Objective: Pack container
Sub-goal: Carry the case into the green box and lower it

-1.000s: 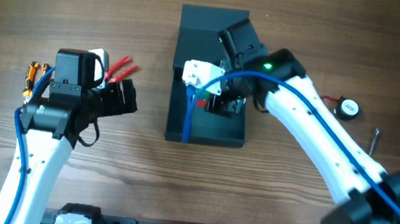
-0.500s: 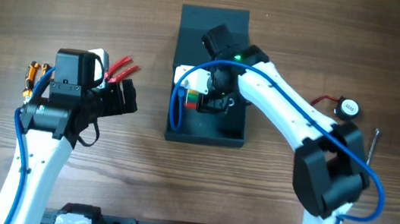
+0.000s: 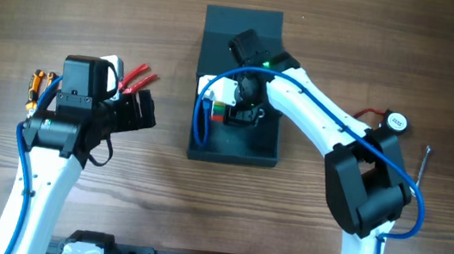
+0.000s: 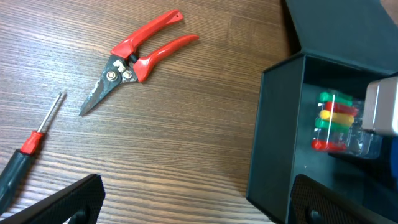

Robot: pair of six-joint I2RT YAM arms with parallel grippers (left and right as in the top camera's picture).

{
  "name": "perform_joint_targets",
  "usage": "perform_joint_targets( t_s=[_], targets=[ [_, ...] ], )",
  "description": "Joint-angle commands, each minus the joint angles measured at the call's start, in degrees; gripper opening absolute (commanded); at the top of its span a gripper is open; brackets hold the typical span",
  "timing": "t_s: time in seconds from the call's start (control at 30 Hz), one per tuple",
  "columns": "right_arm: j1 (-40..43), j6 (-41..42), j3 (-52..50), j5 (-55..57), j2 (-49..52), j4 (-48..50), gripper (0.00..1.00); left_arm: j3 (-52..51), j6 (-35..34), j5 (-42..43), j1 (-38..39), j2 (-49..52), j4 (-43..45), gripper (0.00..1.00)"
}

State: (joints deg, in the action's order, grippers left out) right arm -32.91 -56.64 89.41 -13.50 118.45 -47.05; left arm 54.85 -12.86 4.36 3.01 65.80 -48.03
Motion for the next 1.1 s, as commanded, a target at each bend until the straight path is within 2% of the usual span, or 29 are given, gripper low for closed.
perform_joint_targets(
  t_s=[0.0, 0.17, 0.47, 0.53, 0.63, 0.7, 0.9, 1.07],
  targets=[
    [0.72, 1.4, 0.85, -0.72, 1.25, -0.02, 0.39, 1.01, -0.92, 0.68, -0.26, -0.22, -0.09, 1.0],
    [0.74, 1.36, 0.85, -0.74, 1.25, 0.02, 0.4, 1.01, -0.92, 0.7, -0.26, -0.22, -0.22, 1.0],
    [0.74, 1.36, 0.85, -0.74, 1.25, 0.02, 0.56, 1.01, -0.92, 0.68, -0.26, -0.22, -1.14, 1.0],
    [0.74, 1.4, 0.85, -0.74, 1.25, -0.07, 0.71, 1.01, -0.92, 0.7, -0.26, -0.22, -1.11, 1.0],
    [0.74, 1.38, 0.85, -0.74, 1.25, -0.11, 0.72, 1.01, -0.92, 0.68, -0.26, -0.22, -1.11, 1.0],
    [0.74, 1.36, 0.85, -0.74, 1.25, -0.09, 0.87, 1.01, -0.9, 0.68, -0.26, -0.22, -1.11, 1.0],
    [0.74, 1.38, 0.85, -0.76, 1.25, -0.11, 0.92, 1.01, -0.92, 0.68, -0.26, -0.22, -1.09, 1.0],
    [0.72, 2.82, 0.85, -0.76, 1.25, -0.57, 0.92, 1.01, -0.9, 0.68, -0.26, -0.22, -1.09, 1.0]
  ],
)
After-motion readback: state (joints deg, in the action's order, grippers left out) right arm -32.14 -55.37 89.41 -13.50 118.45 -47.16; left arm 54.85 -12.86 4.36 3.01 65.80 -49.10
